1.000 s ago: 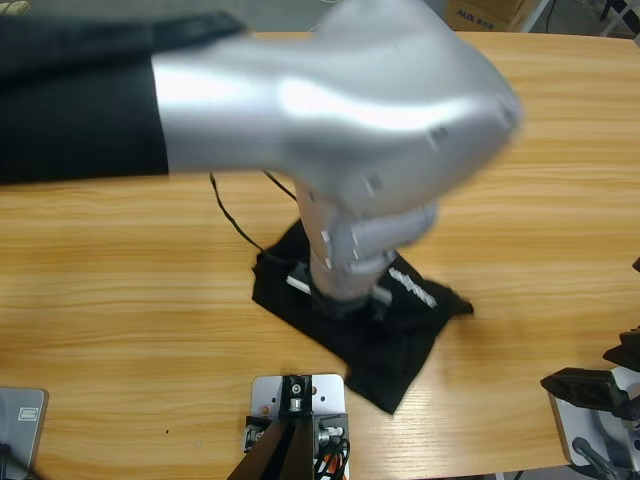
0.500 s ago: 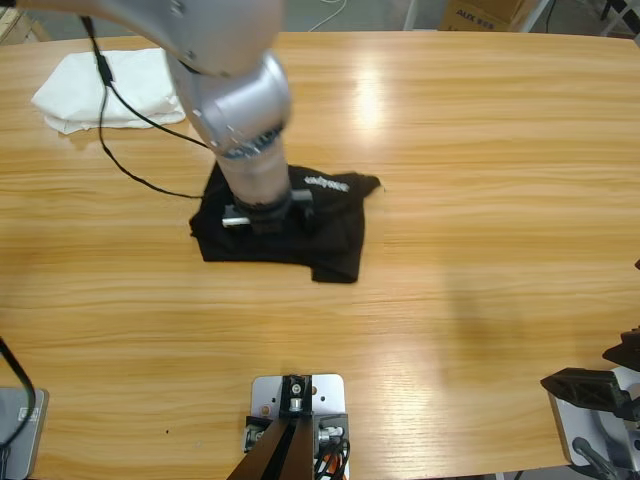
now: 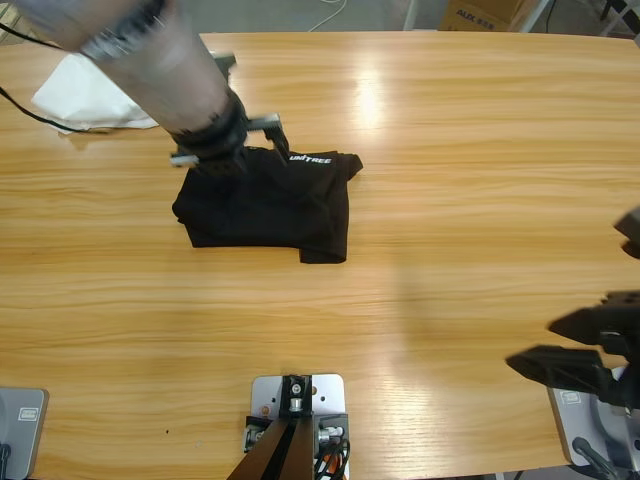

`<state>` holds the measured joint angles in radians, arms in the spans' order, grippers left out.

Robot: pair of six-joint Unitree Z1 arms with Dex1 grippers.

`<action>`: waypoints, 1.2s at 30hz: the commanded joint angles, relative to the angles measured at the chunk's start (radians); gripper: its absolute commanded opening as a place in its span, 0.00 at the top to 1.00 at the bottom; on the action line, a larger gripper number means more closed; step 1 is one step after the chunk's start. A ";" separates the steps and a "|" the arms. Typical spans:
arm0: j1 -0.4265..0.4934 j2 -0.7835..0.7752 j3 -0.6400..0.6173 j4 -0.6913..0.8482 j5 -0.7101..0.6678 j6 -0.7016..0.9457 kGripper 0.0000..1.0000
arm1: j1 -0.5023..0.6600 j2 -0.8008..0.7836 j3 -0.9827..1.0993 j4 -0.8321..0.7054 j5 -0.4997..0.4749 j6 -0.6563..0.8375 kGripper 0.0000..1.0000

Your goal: Fold clothes

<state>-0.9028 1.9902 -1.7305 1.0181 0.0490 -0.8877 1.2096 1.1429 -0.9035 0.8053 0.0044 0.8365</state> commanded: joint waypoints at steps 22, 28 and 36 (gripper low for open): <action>0.205 -0.175 0.650 -0.669 -0.311 0.302 1.00 | -0.602 0.770 -0.103 -0.834 0.655 -0.306 1.00; 0.236 -0.155 0.654 -0.703 -0.351 0.303 1.00 | -0.602 0.847 -0.113 -0.875 0.668 -0.306 1.00; 0.236 -0.112 0.781 -0.843 -0.382 0.291 1.00 | -0.625 0.935 -0.173 -0.890 0.668 -0.304 1.00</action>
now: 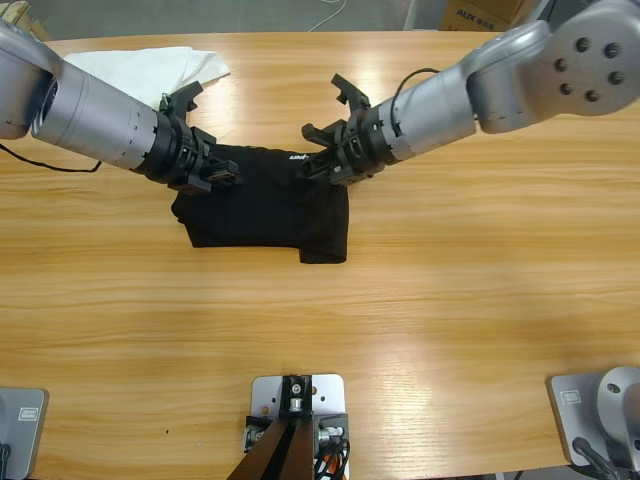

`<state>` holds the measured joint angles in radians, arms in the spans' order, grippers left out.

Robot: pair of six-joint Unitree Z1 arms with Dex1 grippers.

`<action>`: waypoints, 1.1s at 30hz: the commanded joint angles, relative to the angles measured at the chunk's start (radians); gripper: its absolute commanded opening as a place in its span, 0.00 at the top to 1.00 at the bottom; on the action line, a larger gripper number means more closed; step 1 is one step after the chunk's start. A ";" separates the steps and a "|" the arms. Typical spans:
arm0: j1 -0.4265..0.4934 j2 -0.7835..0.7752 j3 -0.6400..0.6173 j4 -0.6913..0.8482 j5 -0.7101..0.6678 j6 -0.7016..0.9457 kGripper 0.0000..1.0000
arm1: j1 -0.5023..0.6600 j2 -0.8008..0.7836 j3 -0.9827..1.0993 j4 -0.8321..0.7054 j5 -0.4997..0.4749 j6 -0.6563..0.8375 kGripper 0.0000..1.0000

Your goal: Fold clothes

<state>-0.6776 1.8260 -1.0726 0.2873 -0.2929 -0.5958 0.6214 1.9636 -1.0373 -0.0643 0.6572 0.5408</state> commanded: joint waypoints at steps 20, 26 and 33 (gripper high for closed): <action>0.022 0.103 0.288 -0.282 -0.060 -0.016 1.00 | -0.167 0.186 -0.037 -0.020 -0.011 -0.035 1.00; 0.024 0.094 0.356 -0.362 -0.073 -0.021 1.00 | -0.186 0.166 -0.029 -0.015 -0.028 -0.055 1.00; 0.024 -0.167 0.321 -0.354 -0.088 -0.083 1.00 | -0.200 -0.106 -0.030 0.049 -0.037 -0.061 1.00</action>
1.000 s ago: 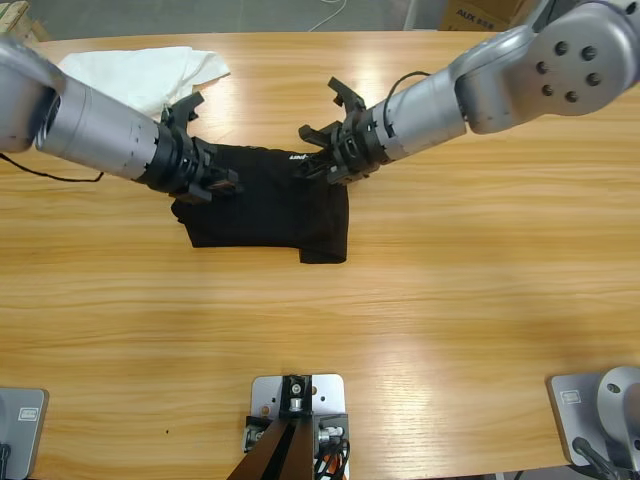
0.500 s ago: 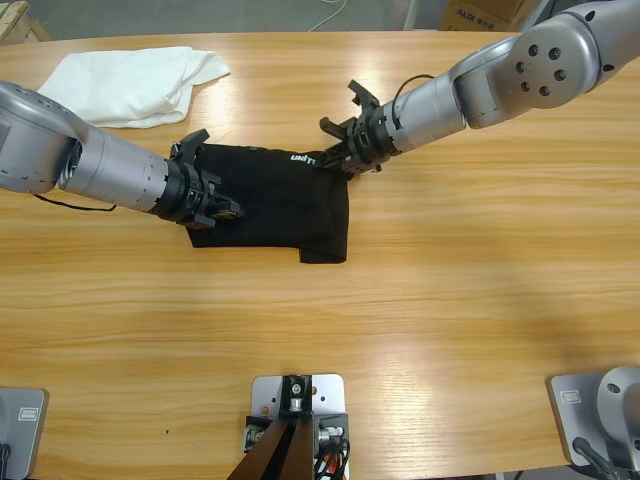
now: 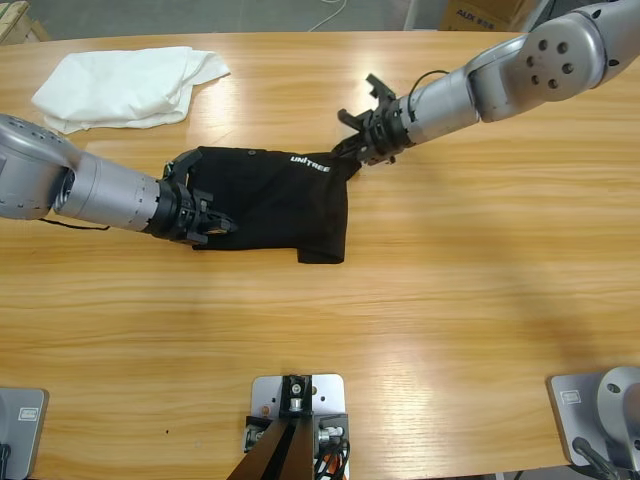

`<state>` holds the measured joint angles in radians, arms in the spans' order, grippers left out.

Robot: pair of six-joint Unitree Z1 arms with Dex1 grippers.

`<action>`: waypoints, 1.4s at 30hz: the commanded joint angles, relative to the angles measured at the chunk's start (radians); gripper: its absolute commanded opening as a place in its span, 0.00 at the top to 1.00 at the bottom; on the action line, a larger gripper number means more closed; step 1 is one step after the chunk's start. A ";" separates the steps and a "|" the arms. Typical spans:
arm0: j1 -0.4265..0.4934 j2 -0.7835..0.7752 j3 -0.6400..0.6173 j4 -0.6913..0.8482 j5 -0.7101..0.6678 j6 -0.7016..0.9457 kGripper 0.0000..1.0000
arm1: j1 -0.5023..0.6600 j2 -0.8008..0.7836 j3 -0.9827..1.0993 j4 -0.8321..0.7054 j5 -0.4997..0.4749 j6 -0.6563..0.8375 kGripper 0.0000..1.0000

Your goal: Fold clothes

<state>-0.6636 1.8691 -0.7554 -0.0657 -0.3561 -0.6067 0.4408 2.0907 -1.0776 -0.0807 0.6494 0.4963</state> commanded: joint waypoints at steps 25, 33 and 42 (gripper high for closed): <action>0.059 0.012 0.130 -0.151 0.054 -0.130 1.00 | 0.265 -0.155 0.243 0.049 -0.145 0.016 1.00; 0.070 0.074 0.191 -0.260 0.045 -0.133 1.00 | 0.255 -0.165 0.265 0.061 -0.178 0.018 1.00; 0.071 -0.178 0.150 -0.273 0.006 -0.190 1.00 | 0.267 -0.411 0.150 0.284 -0.265 0.010 1.00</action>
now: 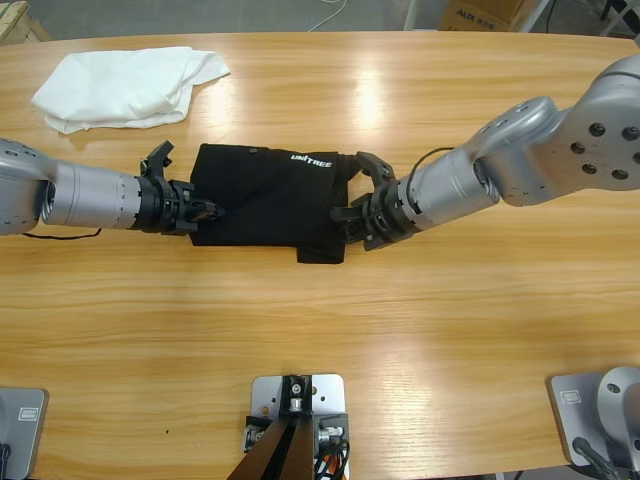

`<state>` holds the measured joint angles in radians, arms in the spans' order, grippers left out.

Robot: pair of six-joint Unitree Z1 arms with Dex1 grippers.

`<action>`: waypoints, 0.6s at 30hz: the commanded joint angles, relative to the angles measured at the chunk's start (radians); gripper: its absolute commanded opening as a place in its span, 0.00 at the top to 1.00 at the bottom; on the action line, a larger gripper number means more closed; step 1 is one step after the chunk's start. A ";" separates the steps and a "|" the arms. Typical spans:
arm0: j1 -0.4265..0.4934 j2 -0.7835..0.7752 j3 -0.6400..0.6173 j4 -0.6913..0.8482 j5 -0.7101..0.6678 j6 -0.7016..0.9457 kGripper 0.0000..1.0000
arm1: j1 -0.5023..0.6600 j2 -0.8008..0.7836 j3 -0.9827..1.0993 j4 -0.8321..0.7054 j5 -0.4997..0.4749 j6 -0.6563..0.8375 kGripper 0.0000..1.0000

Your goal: Fold clothes

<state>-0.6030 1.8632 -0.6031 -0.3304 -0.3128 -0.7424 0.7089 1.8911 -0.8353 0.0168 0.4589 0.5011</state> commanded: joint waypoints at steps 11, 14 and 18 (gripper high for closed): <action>0.015 0.049 -0.088 -0.143 -0.083 -0.109 1.00 | -0.024 0.151 -0.271 0.077 0.143 -0.022 1.00; 0.015 0.136 -0.053 -0.241 -0.106 -0.112 1.00 | -0.051 0.200 -0.266 0.031 0.170 -0.028 1.00; 0.015 0.183 0.036 -0.358 -0.137 -0.107 1.00 | -0.074 0.221 -0.254 0.013 0.165 -0.037 1.00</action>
<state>-0.5946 1.9173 -0.6709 -0.5366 -0.4009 -0.8413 0.6731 2.0146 -1.1033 0.0692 0.6047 0.4859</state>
